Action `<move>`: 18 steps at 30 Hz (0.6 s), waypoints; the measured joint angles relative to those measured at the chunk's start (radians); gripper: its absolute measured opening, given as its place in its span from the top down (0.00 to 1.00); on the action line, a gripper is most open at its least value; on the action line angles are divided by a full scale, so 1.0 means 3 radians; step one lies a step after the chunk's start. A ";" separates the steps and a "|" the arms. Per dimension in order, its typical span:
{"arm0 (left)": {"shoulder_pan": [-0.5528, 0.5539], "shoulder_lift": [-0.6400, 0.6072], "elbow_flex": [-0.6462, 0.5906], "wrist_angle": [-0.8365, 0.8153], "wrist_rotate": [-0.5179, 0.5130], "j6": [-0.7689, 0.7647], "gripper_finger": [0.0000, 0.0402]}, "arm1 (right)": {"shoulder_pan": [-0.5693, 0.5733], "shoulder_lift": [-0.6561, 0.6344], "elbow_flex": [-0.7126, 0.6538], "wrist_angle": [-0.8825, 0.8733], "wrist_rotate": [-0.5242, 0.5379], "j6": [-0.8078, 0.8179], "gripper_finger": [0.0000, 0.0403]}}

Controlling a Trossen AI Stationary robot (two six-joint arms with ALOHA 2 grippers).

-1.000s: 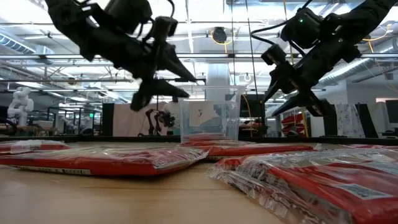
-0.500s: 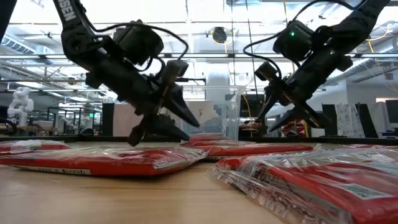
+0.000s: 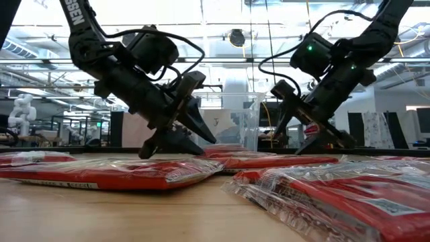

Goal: Sort popcorn bags into baskets
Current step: Put the red popcorn bag into the transparent container

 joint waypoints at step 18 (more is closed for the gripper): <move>0.0011 -0.0065 -0.0008 -0.0136 0.0011 -0.0036 0.61 | 0.0177 0.0420 0.0008 0.0661 0.0336 0.0020 0.28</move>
